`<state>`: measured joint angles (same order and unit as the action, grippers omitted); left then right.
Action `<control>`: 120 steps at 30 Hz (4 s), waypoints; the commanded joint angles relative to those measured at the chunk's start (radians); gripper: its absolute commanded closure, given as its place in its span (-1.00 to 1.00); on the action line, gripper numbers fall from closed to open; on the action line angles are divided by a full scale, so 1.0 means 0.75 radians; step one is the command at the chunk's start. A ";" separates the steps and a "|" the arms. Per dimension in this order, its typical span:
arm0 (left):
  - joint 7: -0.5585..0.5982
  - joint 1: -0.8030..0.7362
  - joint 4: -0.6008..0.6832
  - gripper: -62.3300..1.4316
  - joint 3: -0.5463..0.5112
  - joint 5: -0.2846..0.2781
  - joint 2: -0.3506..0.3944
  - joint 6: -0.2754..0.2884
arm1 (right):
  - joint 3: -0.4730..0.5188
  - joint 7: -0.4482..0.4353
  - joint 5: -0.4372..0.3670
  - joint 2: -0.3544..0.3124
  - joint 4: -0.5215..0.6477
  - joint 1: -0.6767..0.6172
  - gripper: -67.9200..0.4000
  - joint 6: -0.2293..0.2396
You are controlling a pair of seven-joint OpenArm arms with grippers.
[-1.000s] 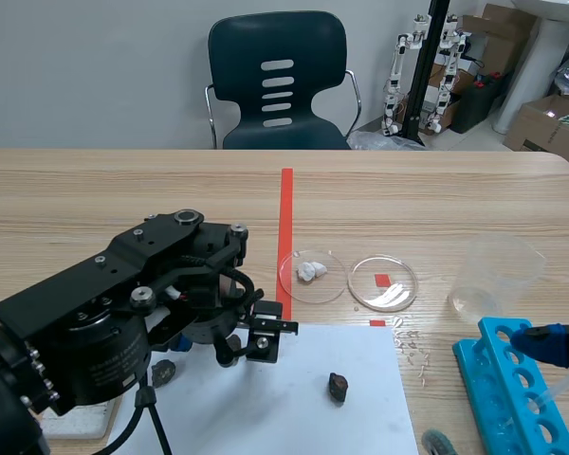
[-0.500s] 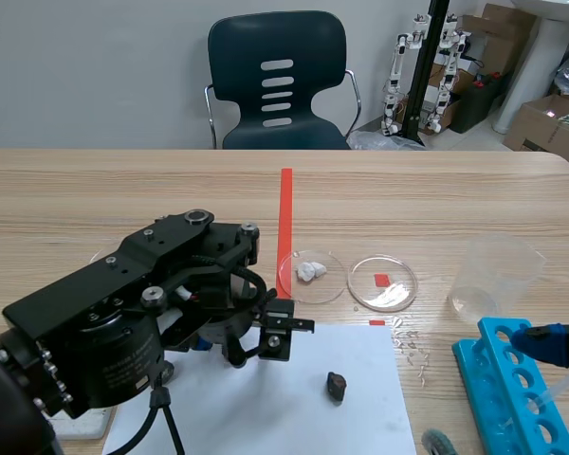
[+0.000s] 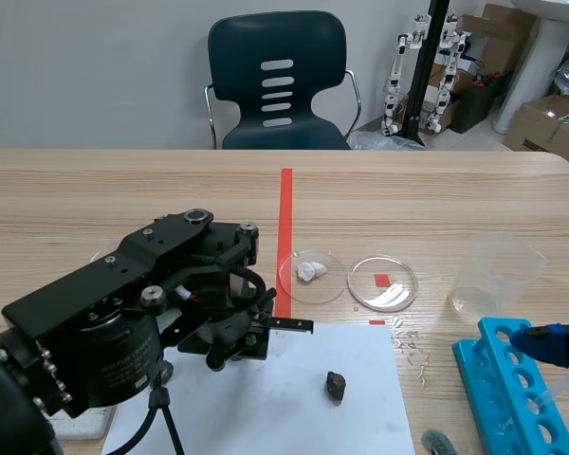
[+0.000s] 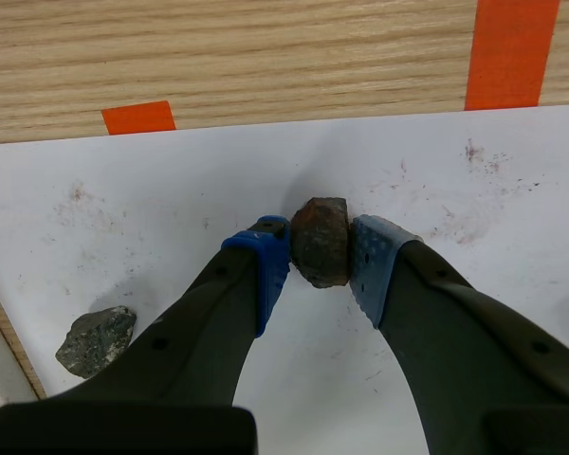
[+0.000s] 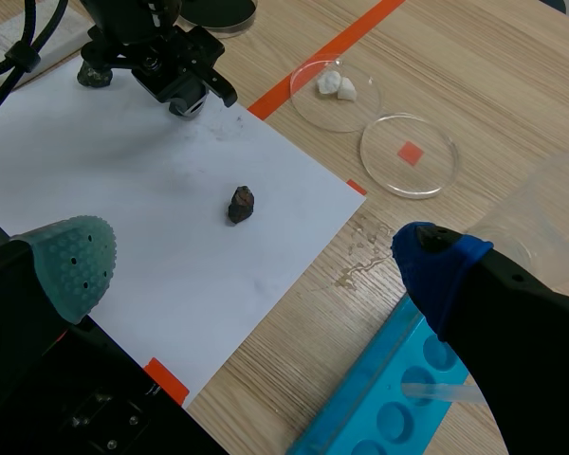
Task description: Pick up the middle mineral with the left hand
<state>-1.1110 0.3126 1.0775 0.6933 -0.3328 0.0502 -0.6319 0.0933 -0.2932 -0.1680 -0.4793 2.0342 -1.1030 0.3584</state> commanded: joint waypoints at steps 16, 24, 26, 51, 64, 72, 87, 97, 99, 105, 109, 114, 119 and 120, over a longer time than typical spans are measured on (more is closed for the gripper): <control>0.289 -0.188 0.465 0.58 0.002 -0.021 0.274 -0.003 | 0.005 -0.024 -0.015 -0.007 0.017 0.008 -0.80 -0.004; 0.740 -0.468 0.797 0.58 -0.046 -0.020 0.573 0.066 | 0.005 -0.025 -0.015 -0.007 0.017 0.008 -0.80 -0.004; 0.833 -0.555 0.864 0.58 -0.093 -0.020 0.638 0.138 | 0.005 -0.025 -0.015 -0.007 0.017 0.008 -0.80 -0.004; 1.881 -1.509 1.117 0.58 -0.723 0.170 0.918 0.802 | 0.005 -0.025 -0.015 -0.007 0.017 0.008 -0.80 -0.004; 1.875 -1.553 1.117 0.58 -0.779 0.182 0.917 0.807 | 0.005 -0.025 -0.015 -0.007 0.017 0.008 -0.80 -0.004; 1.875 -1.553 1.117 0.58 -0.779 0.182 0.917 0.807 | 0.005 -0.025 -0.015 -0.007 0.017 0.008 -0.80 -0.004; 1.875 -1.550 1.117 0.58 -0.779 0.182 0.917 0.801 | 0.005 -0.024 -0.015 -0.007 0.017 0.008 -0.80 -0.004; 1.875 -1.550 1.117 0.58 -0.779 0.182 0.917 0.787 | 0.005 -0.025 -0.015 -0.007 0.017 0.008 -0.80 -0.004; 1.875 -1.550 1.117 0.58 -0.779 0.182 0.917 0.787 | 0.005 -0.025 -0.015 -0.007 0.017 0.008 -0.80 -0.004; 1.875 -1.550 1.117 0.58 -0.779 0.182 0.917 0.787 | 0.005 -0.025 -0.015 -0.007 0.017 0.008 -0.80 -0.004; 1.875 -1.550 1.117 0.58 -0.779 0.182 0.917 0.787 | 0.005 -0.025 -0.015 -0.007 0.017 0.008 -0.80 -0.004; 1.875 -1.550 1.117 0.58 -0.779 0.182 0.917 0.787 | 0.005 -0.025 -0.015 -0.007 0.017 0.008 -0.80 -0.004; 1.875 -1.550 1.117 0.58 -0.779 0.182 0.917 0.787 | 0.005 -0.025 -0.015 -0.007 0.017 0.008 -0.80 -0.004; 1.875 -1.550 1.117 0.58 -0.779 0.182 0.917 0.787 | 0.005 -0.025 -0.015 -0.007 0.017 0.008 -0.80 -0.004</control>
<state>0.2745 -0.8505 1.9018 0.1036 -0.1940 0.7483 -0.0368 0.0933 -0.2932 -0.1680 -0.4793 2.0342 -1.1030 0.3584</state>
